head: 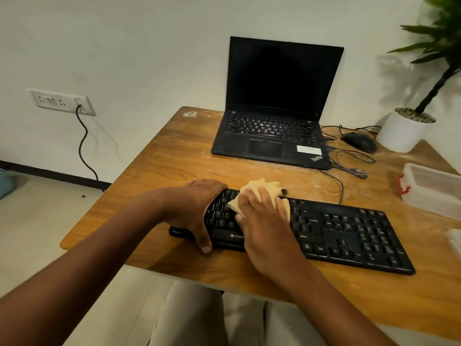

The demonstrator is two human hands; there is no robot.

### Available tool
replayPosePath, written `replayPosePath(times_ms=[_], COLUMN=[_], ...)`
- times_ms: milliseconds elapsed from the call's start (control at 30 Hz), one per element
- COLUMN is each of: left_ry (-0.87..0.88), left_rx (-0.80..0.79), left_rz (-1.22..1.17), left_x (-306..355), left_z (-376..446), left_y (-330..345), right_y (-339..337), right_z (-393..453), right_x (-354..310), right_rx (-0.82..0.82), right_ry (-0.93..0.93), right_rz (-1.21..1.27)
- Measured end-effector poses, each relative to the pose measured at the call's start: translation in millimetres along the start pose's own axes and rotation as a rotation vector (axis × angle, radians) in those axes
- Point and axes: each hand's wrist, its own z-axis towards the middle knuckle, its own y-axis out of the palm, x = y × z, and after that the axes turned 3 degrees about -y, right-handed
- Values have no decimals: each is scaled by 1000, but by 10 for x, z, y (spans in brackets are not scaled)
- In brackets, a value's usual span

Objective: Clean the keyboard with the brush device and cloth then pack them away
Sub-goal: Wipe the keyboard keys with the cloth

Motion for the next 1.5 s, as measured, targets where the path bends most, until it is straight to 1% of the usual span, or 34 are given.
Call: replayPosePath(times_ms=[100,167,233,300,367,433,500,567,633,667,767,833,867,967,1033,1100,1167,1200,1267,1333,1400,1500], left_ry=[2,1,-7,-11,-11,-10,-1,14,16,12,6,2,2,9,13,11,10,11,15,13,7,15], left_rx=[-2,-7,-15,-17,-10,-1,11,21,18,15,0,-5,-4,3,2,3,2,3,5,5,11,20], left_rz=[-2,0,-8,-16,-15,-15,-17,-11,-9,-11,-11,-5,-2,0,5,-4,-19,-24,-32,-39,-39,-22], left_x=[-20,-24,-15,-1,11,16,5,-18,-43,-51,-44,-23,-12,-4,-11,-15,-11,-11,1,8,9,-6], left_z=[9,16,9,0,-3,-1,11,22,33,35,38,38,37,37,36,35,26,20,16,10,5,15], left_y=[6,8,0,-5,-5,-3,8,18,28,30,23,15,10,13,14,11,1,0,-5,2,11,19], right_y=[47,23,-19,-52,-50,-11,52,90,65,25,-84,-82,-60,50,90,19,-89,-138,-167,-102,-3,75], right_z=[-176,-384,-482,-403,-195,-8,11,-156,-379,-460,-440,-226,-118,-47,-235,-452,-554,-544,-408,-174,4,-29], right_x=[-121,-28,112,195,189,62,-110,-187,-98,-20,158,142,80,-116,-162,-98,46,112,203,158,-19,-266], right_rx=[-26,-40,-42,11,53,37,14,-7,-17,-13,32,61,69,33,9,4,-72,-83,16,84,86,29], right_ry=[-121,-149,-102,-23,43,52,-16,-104,-162,-163,-50,12,15,-62,-156,-187,-114,-61,18,72,68,-43], right_rz=[-4,1,-23,-57,-63,-17,-2,-17,-15,-20,-11,3,2,37,-24,-64,-27,-21,-50,-40,-5,-35])
